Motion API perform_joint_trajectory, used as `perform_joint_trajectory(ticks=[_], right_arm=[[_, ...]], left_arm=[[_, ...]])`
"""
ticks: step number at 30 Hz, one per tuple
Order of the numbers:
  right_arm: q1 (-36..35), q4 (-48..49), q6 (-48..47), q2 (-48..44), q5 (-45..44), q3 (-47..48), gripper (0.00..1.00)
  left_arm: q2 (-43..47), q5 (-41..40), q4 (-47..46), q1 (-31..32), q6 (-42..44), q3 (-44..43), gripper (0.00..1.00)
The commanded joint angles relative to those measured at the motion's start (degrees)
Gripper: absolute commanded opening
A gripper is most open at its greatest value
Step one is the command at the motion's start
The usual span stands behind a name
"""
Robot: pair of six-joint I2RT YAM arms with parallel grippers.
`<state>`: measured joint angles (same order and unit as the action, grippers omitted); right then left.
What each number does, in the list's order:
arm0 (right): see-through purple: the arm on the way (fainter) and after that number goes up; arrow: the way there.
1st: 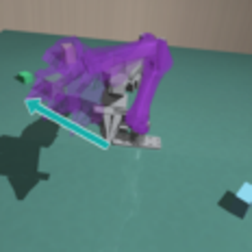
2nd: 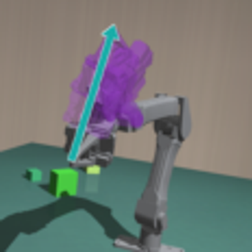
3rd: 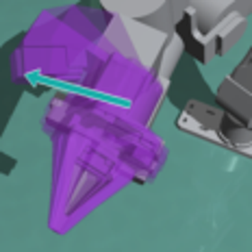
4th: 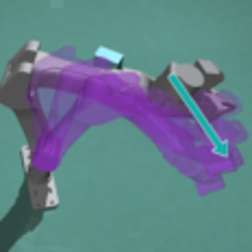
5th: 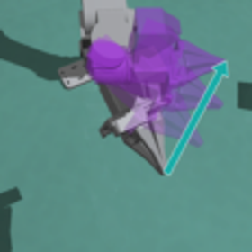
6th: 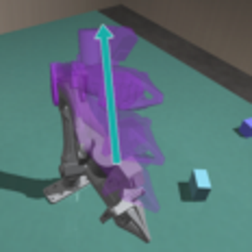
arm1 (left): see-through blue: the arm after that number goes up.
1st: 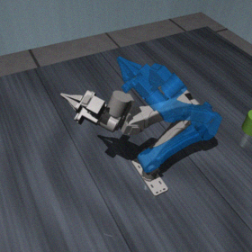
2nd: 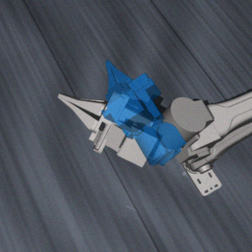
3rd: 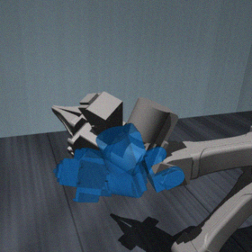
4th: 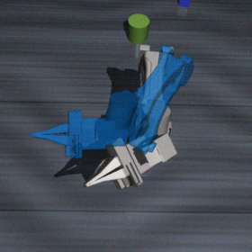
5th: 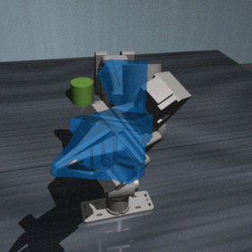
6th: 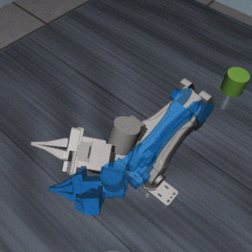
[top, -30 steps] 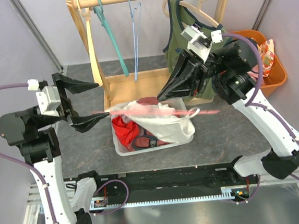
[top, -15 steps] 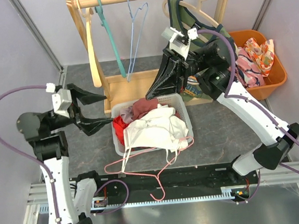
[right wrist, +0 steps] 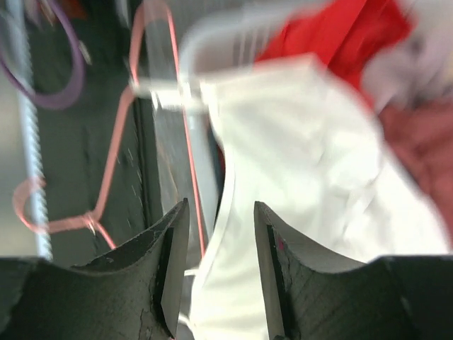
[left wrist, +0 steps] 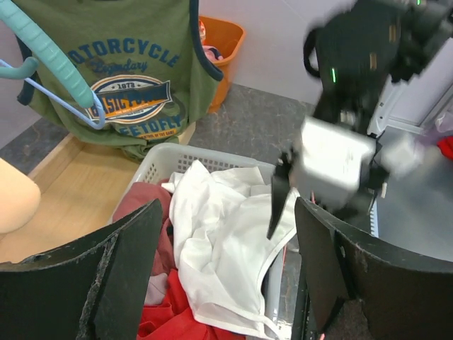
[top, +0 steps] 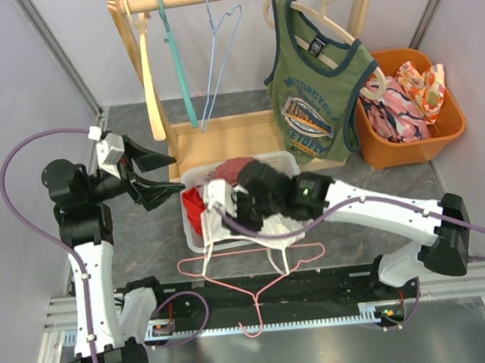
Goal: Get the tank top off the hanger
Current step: Pick up the hanger from the bin.
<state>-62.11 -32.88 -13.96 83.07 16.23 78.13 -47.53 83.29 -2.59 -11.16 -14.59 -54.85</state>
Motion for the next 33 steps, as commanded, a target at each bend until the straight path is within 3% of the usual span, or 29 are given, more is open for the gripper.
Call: perform_joint_trajectory(ticks=[1, 5, 9, 16, 26, 33], right_arm=[[-2.93, -4.65, -8.11, -6.06, -19.75, -6.14, 0.48], [-5.91, -7.10, -4.86, -8.62, -20.88, -8.42, 0.43], [-6.71, -8.25, -0.99, -10.29, -16.33, -11.58, 0.43], [-11.19, 0.70, 2.53, -10.30, -10.97, -19.41, 0.44], [-13.74, 15.38, 5.34, -0.47, 3.10, -21.00, 0.47], [-13.74, 25.66, 8.77, 9.91, -1.81, -19.24, 0.48]], left_arm=[[0.59, -1.19, 6.09, 0.08, 6.32, -2.63, 0.82], [0.86, -1.72, 9.71, 0.08, 9.49, -3.68, 0.83], [0.86, -1.81, 9.71, 0.17, 9.32, -4.21, 0.83], [1.47, -2.16, 10.85, 0.08, 10.19, -3.86, 0.83], [1.56, -2.87, 11.47, 0.08, 10.64, -4.21, 0.83], [2.00, -3.74, 11.73, 0.08, 10.99, -4.39, 0.83]])
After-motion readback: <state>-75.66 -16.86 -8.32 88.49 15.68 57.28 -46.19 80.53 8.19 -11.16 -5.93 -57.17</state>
